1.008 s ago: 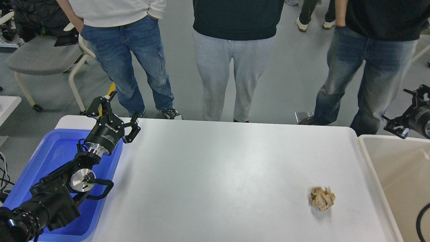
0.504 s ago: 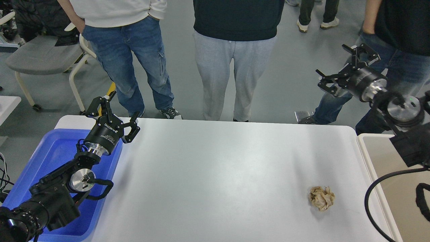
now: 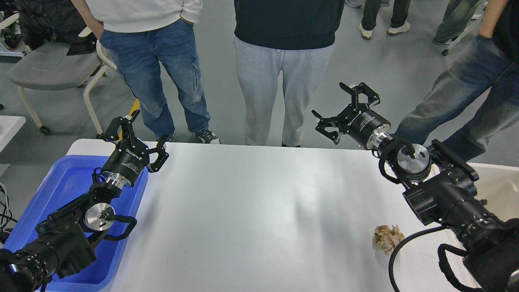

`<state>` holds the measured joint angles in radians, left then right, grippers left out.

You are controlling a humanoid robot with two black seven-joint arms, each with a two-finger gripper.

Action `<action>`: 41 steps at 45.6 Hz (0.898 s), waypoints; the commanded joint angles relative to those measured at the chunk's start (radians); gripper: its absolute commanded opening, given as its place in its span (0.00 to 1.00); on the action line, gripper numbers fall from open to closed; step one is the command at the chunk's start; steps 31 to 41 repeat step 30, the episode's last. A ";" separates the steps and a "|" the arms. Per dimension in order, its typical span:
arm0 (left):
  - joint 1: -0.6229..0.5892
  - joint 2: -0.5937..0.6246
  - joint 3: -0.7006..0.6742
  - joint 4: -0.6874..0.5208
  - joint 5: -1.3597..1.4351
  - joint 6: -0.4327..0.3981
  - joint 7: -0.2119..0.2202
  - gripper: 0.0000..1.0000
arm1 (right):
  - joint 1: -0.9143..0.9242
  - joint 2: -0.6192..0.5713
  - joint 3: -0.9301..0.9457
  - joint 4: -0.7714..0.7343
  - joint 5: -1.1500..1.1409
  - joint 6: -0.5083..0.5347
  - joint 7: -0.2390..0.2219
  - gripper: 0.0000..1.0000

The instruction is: Tidy desktop

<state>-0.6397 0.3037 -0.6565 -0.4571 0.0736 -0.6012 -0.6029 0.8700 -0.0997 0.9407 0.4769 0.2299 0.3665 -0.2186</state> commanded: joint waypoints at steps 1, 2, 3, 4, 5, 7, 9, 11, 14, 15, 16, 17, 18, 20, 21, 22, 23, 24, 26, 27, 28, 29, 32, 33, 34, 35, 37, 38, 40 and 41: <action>0.000 0.000 0.000 0.000 0.000 0.000 0.000 1.00 | -0.080 0.057 0.003 0.003 0.000 0.057 0.001 1.00; 0.000 0.000 0.000 0.000 0.000 0.000 0.000 1.00 | -0.086 0.058 0.003 0.003 0.000 0.061 0.001 1.00; 0.000 0.000 0.000 0.000 0.000 0.000 0.000 1.00 | -0.091 0.058 0.003 0.003 0.000 0.066 0.001 1.00; 0.000 0.000 0.000 0.000 0.000 0.000 0.000 1.00 | -0.095 0.058 0.003 0.003 0.000 0.069 0.001 1.00; 0.000 0.000 0.000 0.000 0.000 0.000 0.000 1.00 | -0.098 0.058 0.003 0.003 0.000 0.074 0.001 1.00; 0.000 0.000 0.000 0.000 0.000 0.000 0.000 1.00 | -0.106 0.058 0.003 0.003 0.000 0.077 0.001 1.00; 0.000 0.000 0.000 0.000 0.000 0.000 0.000 1.00 | -0.111 0.058 0.003 0.002 0.000 0.078 0.001 1.00; 0.000 0.000 0.000 0.000 0.000 0.000 0.000 1.00 | -0.115 0.058 0.003 0.003 0.000 0.078 0.001 1.00; 0.000 0.000 0.000 0.000 0.000 0.000 0.000 1.00 | -0.126 0.058 0.004 0.003 0.000 0.078 0.001 1.00; 0.000 0.000 0.000 0.000 0.000 0.000 0.000 1.00 | -0.128 0.058 0.004 0.003 0.000 0.078 0.001 1.00; 0.000 0.000 0.000 0.000 0.000 0.000 0.000 1.00 | -0.131 0.057 0.004 0.003 0.000 0.080 0.001 1.00; 0.000 0.000 0.000 0.000 0.000 0.000 0.000 1.00 | -0.131 0.057 0.004 0.003 0.000 0.081 -0.001 1.00; 0.000 0.000 0.000 0.000 0.000 0.000 0.000 1.00 | -0.132 0.057 0.004 0.002 0.000 0.081 0.001 1.00; 0.000 0.000 0.000 0.000 0.000 0.000 0.000 1.00 | -0.134 0.057 0.004 0.002 0.000 0.084 0.001 1.00; 0.000 0.000 0.000 0.000 0.000 0.000 0.000 1.00 | -0.135 0.055 0.004 0.002 0.000 0.084 0.001 1.00; 0.000 0.000 0.000 0.000 0.000 0.000 0.000 1.00 | -0.138 0.055 0.004 0.002 0.000 0.084 0.001 1.00; 0.000 0.000 0.000 0.000 0.000 0.000 0.000 1.00 | -0.140 0.055 0.004 0.002 0.000 0.084 0.001 1.00; 0.000 0.000 0.000 0.000 0.000 0.000 0.000 1.00 | -0.141 0.055 0.004 0.002 0.000 0.084 0.001 1.00; 0.000 0.000 0.000 0.000 0.000 0.000 0.000 1.00 | -0.141 0.057 0.004 0.002 0.000 0.084 0.001 1.00; 0.000 0.000 0.000 0.000 0.000 0.000 0.000 1.00 | -0.143 0.057 0.004 0.002 -0.001 0.084 0.001 1.00; 0.000 0.000 0.000 0.000 0.000 0.000 0.000 1.00 | -0.143 0.057 0.004 0.002 -0.001 0.084 0.001 1.00; 0.000 0.000 0.000 0.000 0.000 0.000 0.000 1.00 | -0.143 0.057 0.004 0.002 -0.001 0.084 0.001 1.00; 0.000 0.000 0.000 0.000 0.000 0.000 0.000 1.00 | -0.143 0.057 0.003 0.002 -0.001 0.084 0.001 1.00; 0.000 0.000 0.000 0.000 0.000 0.000 0.000 1.00 | -0.143 0.057 0.003 0.002 -0.001 0.084 0.001 1.00; 0.000 0.000 0.000 0.000 0.000 0.000 0.000 1.00 | -0.143 0.057 0.003 0.002 -0.001 0.084 0.001 1.00; 0.000 0.000 0.000 0.000 0.000 0.000 0.000 1.00 | -0.143 0.057 0.003 0.002 -0.001 0.084 0.001 1.00; 0.000 0.000 0.000 0.000 0.000 0.000 0.000 1.00 | -0.143 0.057 0.003 0.002 -0.001 0.084 0.001 1.00; 0.000 0.000 0.000 0.000 0.000 0.000 0.000 1.00 | -0.143 0.057 0.003 0.002 -0.001 0.084 0.001 1.00; 0.000 0.000 0.000 0.000 0.000 0.000 0.000 1.00 | -0.143 0.057 0.003 0.002 -0.001 0.084 0.001 1.00; 0.000 0.000 0.000 0.000 0.000 0.000 0.000 1.00 | -0.143 0.057 0.003 0.002 -0.001 0.084 0.001 1.00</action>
